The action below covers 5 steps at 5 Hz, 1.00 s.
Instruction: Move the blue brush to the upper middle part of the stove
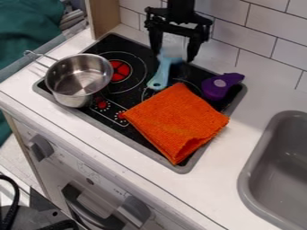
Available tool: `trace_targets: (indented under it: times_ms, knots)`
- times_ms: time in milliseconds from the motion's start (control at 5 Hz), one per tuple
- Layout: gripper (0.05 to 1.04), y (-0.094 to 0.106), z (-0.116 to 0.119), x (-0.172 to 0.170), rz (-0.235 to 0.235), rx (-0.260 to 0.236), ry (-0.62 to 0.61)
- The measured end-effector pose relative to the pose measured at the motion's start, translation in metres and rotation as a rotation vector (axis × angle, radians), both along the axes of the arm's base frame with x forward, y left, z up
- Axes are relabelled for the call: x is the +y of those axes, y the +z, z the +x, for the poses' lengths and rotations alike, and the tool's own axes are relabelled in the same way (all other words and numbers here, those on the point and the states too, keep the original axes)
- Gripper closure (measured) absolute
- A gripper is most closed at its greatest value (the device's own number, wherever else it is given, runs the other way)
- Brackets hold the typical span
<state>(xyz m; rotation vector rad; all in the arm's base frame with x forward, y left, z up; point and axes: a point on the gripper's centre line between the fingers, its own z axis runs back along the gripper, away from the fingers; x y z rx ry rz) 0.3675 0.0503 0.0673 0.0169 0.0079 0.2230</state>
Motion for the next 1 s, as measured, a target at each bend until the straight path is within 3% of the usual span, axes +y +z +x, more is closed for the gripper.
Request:
trace_targets:
  times_ms: [400,600,1000]
  knots:
    - [0.077,0.013,0.0,-0.006,-0.028,-0.02,-0.002]
    - [0.077,0.047,0.001,-0.014,-0.03,-0.107,-0.02]
    - [0.077,0.055,-0.001,-0.017,-0.031,-0.127,-0.047]
